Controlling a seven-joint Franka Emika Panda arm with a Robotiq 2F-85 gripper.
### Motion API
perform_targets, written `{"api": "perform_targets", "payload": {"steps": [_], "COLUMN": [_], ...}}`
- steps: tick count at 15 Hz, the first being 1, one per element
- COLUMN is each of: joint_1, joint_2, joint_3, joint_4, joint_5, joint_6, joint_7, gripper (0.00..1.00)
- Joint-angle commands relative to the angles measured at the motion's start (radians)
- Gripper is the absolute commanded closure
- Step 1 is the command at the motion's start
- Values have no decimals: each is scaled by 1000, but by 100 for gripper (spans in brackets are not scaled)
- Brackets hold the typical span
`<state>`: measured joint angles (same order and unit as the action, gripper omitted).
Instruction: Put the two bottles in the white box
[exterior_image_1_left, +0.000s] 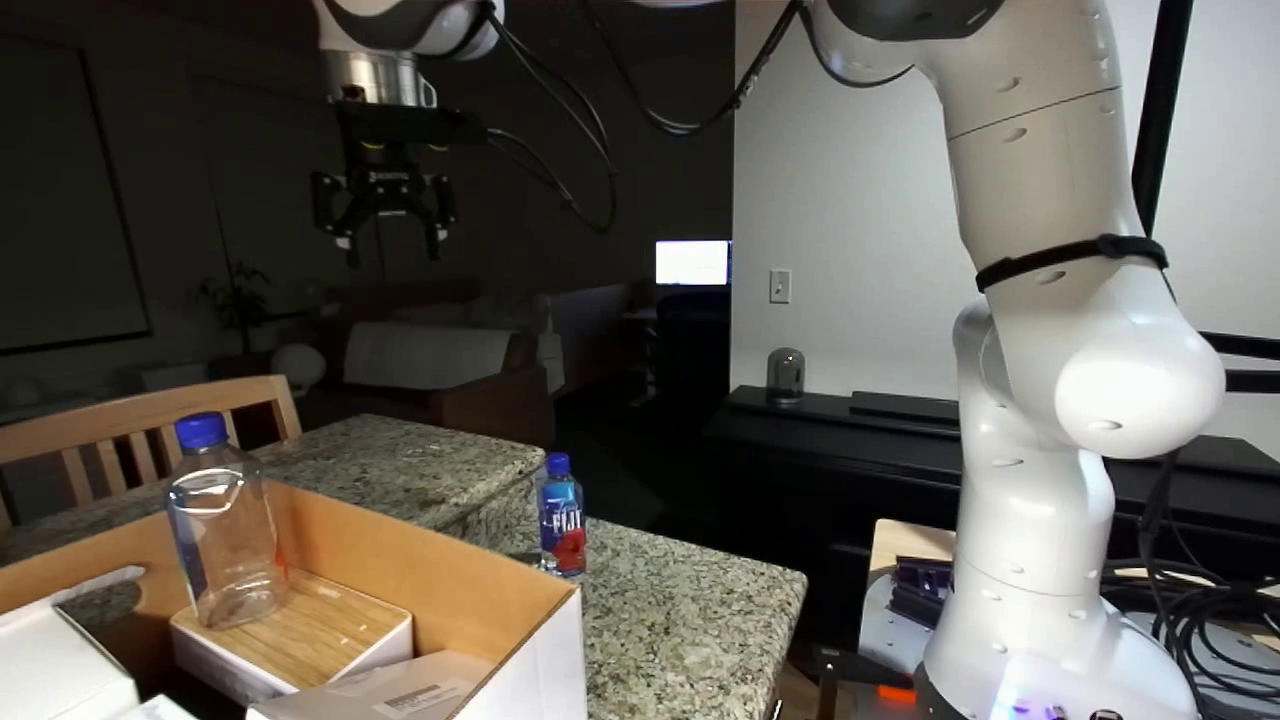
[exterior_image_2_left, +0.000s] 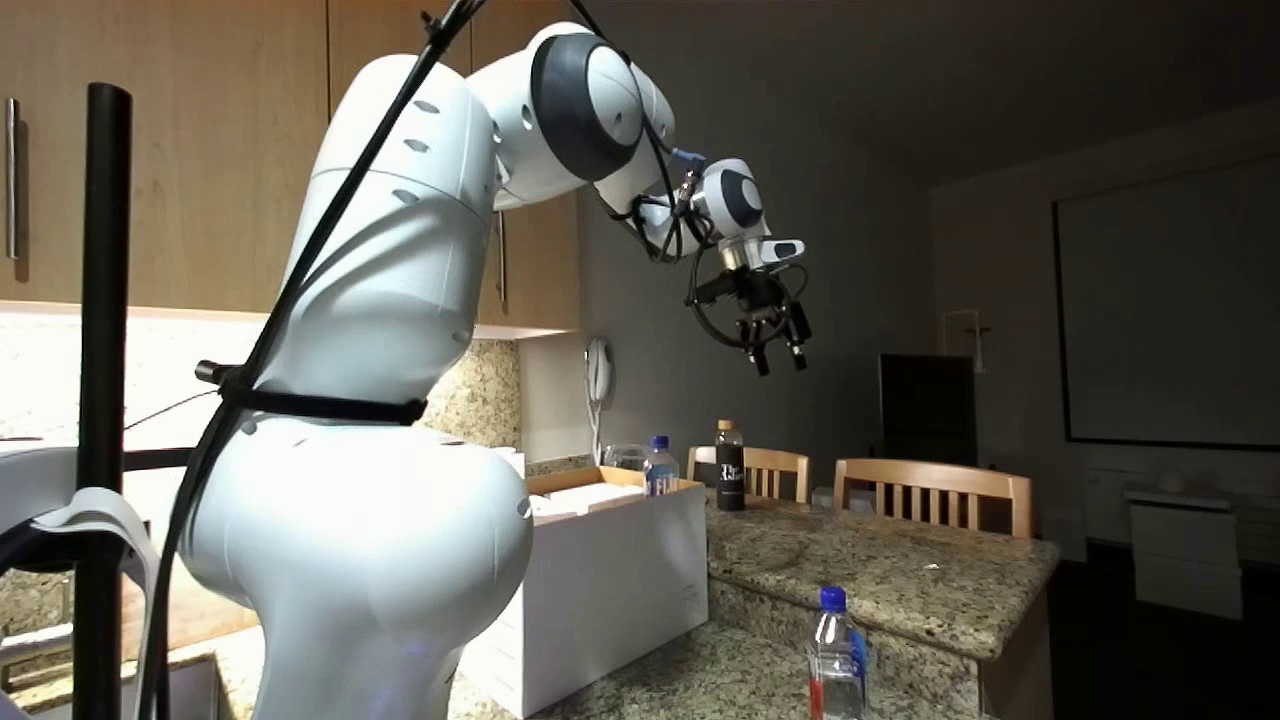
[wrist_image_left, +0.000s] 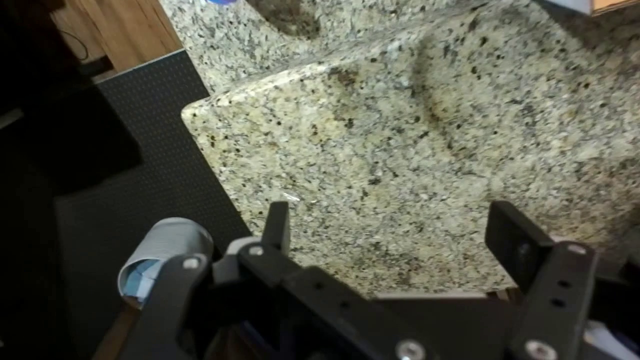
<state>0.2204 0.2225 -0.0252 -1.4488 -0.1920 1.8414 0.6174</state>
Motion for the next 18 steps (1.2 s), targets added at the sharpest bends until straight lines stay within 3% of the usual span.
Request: {"api": "perform_targets", "payload": {"steps": [1, 8, 18], "joint_1": [-85, -190, -198], "joint_2": [-117, -127, -110], "joint_3": [-14, -31, -34], "joint_4": [-243, -570, -796], "joint_5": [45, 140, 158], "joint_6": [148, 310, 362], "joint_7": [11, -37, -44], "gripper": [0, 0, 0]}}
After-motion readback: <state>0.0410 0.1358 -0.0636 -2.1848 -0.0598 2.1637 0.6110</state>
